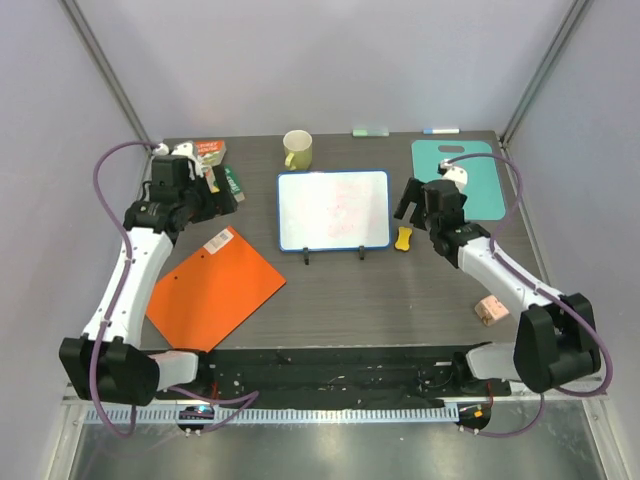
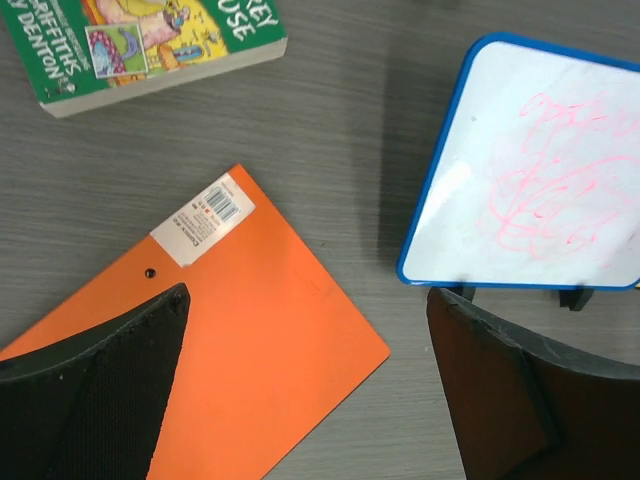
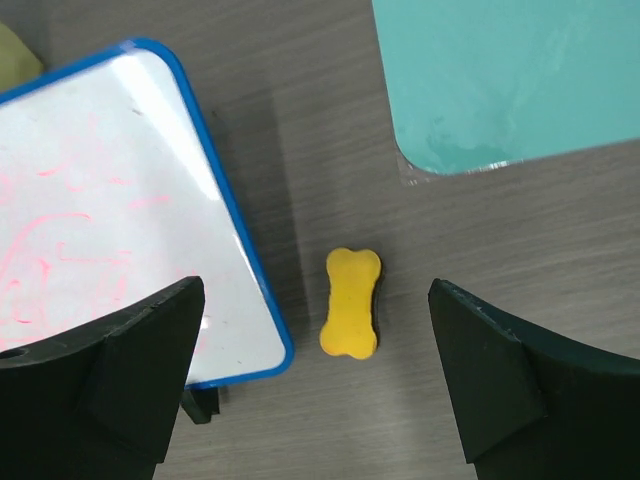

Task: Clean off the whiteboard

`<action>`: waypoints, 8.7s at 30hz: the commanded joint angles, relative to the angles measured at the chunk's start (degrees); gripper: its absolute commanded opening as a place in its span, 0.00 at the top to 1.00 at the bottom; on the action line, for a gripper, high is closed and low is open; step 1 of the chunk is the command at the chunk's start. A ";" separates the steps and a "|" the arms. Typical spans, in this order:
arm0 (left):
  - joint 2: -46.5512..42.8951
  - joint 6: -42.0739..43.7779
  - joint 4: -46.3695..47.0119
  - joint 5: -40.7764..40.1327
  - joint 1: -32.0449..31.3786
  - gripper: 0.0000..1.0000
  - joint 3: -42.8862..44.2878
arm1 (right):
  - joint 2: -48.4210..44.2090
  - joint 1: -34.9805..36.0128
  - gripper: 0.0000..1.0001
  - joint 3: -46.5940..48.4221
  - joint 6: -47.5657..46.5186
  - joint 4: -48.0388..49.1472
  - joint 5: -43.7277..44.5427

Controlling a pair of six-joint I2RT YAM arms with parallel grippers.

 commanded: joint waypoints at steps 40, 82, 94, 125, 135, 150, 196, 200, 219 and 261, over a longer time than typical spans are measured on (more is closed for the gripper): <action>8.74 -3.66 -3.02 -2.06 0.18 0.02 0.61 | 26.22 0.14 0.80 11.04 4.96 -12.93 2.25; 34.32 -21.35 75.74 33.11 -3.07 0.90 -15.74 | 27.54 12.97 0.96 22.90 1.71 0.61 -7.07; 34.24 -20.20 73.81 31.97 -2.98 1.00 -16.53 | 28.86 14.56 0.76 21.85 3.64 -1.41 -0.49; 34.85 -17.13 70.64 29.07 -2.98 1.00 -19.08 | 15.58 24.92 0.84 12.54 2.05 -18.36 -3.02; 34.76 -16.78 68.80 29.51 -3.07 1.00 -18.11 | 18.83 29.15 0.65 6.73 5.40 -20.31 -4.43; 35.38 -16.25 67.65 29.95 -3.16 1.00 -17.67 | 18.75 30.73 0.55 8.66 6.45 -23.74 -1.97; 35.55 -12.73 68.80 27.66 -4.13 1.00 -21.63 | 32.01 21.68 0.99 21.84 -9.28 14.93 9.29; 35.73 -12.47 68.71 27.66 -4.21 1.00 -21.45 | 37.46 21.50 0.99 25.53 -8.59 13.35 3.31; 35.73 -10.54 67.04 27.05 -5.97 1.00 -20.66 | 41.34 26.78 0.99 26.95 -8.13 1.22 16.02; 35.82 -10.80 67.65 27.13 -6.06 1.00 -20.84 | 30.09 18.60 0.99 10.16 5.14 0.77 23.53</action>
